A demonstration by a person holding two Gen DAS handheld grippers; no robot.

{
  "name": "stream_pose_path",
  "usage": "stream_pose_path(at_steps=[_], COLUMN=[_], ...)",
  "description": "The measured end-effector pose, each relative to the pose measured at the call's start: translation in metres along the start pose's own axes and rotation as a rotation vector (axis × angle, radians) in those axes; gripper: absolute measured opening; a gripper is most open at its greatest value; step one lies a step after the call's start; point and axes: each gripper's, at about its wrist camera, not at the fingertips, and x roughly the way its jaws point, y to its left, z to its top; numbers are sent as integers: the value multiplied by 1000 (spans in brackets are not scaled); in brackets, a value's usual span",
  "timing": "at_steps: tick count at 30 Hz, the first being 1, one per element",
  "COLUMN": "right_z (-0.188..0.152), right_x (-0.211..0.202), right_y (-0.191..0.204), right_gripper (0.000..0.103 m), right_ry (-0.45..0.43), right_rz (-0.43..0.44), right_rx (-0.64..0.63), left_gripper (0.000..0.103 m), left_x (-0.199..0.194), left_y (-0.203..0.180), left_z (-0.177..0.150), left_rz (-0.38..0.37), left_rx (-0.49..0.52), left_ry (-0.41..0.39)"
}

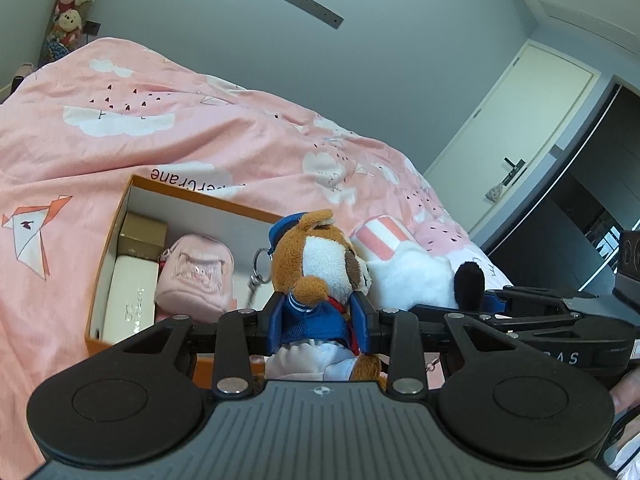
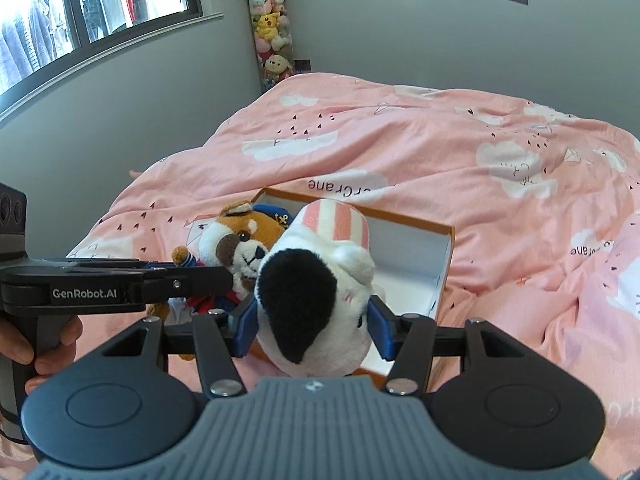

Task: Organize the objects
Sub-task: 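Lift both plushes over the orange box with both tools, then lower both plushes into the orange box and open both tools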

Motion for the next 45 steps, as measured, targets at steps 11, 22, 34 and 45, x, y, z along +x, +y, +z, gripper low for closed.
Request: stream_pose_path(at_steps=[11,22,34,45], right_z=[19,26,19,11], right_x=[54,121,185,218], right_y=[-27,-61,-64,-57], right_gripper=[58,58,58,59], right_ry=[10,127,250,340], right_rz=[-33,-108,-236,-276], right_rx=[0,-30,-175,-253], left_gripper=[39,39,39,43], left_x=[59,135,190,194], left_y=[27,50,62,60], left_z=[25,30,27,23], left_rz=[6,39,104,173], left_rx=[-85,-170,-155,-147], left_ry=[63,179,262,248])
